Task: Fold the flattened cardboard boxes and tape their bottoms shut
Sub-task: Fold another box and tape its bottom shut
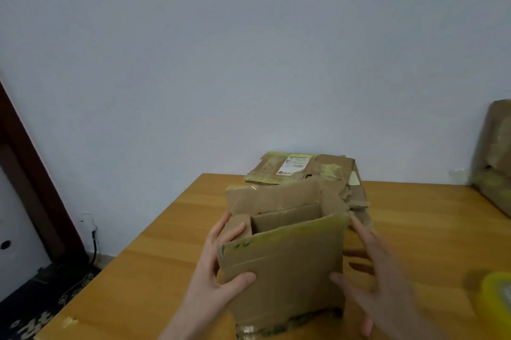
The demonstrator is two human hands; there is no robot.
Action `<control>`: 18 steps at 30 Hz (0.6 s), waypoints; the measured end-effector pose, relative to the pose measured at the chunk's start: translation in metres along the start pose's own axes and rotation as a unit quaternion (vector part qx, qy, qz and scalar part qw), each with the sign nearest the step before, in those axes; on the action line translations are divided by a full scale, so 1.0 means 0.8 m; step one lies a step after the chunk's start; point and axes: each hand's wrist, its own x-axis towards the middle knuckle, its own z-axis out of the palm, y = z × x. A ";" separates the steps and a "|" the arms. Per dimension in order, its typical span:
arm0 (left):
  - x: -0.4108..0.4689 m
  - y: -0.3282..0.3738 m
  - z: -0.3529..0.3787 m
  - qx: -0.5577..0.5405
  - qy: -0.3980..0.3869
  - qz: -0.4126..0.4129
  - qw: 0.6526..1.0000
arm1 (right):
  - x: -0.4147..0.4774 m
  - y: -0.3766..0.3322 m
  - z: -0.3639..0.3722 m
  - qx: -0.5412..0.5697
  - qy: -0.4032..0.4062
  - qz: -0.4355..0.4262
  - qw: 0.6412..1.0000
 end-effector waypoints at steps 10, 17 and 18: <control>0.069 0.016 -0.012 -0.251 0.072 -0.342 0.903 | 0.039 0.013 -0.010 0.160 -0.183 0.104 0.964; 0.086 0.028 -0.021 -0.104 0.008 -0.392 0.914 | 0.057 -0.015 -0.012 0.389 -0.165 0.230 0.877; 0.086 0.029 -0.021 -0.098 0.016 -0.399 0.912 | 0.058 -0.017 -0.017 0.441 -0.164 0.222 0.854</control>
